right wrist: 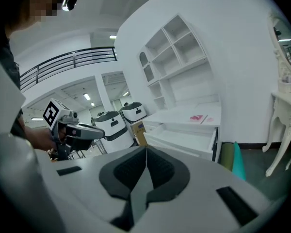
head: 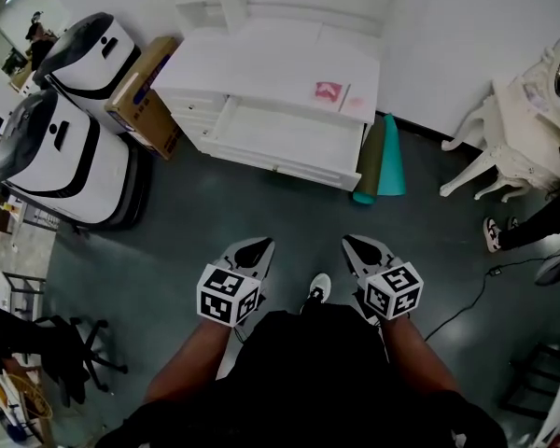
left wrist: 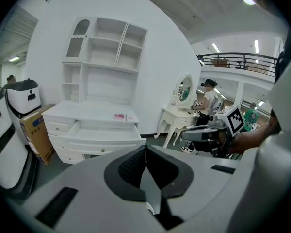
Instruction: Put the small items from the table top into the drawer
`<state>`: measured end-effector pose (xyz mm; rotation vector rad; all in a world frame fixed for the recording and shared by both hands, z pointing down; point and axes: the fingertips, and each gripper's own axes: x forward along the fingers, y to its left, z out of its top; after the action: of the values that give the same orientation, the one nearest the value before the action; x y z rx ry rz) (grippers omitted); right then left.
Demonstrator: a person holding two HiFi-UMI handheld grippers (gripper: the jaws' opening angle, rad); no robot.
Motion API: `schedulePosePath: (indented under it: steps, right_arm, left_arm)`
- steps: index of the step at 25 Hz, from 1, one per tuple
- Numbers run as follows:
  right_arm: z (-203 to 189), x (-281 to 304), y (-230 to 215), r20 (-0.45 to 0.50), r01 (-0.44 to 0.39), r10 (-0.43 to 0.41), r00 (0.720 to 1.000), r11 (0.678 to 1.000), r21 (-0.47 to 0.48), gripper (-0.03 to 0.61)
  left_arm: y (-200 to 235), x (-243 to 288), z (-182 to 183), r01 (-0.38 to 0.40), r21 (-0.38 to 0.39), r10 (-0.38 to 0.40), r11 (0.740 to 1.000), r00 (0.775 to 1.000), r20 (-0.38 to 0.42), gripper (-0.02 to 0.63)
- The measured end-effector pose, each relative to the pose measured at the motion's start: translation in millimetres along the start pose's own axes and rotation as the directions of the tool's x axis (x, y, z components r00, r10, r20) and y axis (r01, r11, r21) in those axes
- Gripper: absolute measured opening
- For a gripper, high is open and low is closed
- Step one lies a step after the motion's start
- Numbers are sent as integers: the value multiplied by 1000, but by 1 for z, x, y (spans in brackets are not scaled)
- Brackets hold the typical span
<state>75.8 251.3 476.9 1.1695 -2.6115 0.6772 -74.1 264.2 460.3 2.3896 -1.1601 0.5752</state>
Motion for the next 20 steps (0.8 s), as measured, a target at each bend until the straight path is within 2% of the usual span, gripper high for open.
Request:
schedulePosePath:
  steps: [9,20]
  right_arm:
    - [27,27,-64,13,-17,16,1000,1000,13,29]
    - [25,35,-101,-3,-3,4,1000,998,62,28]
  left_arm:
    - [24,55,50,-37,-16,37,999,999,11,11]
    - [23,91,62,-23,0,23,1000,999,-31,11]
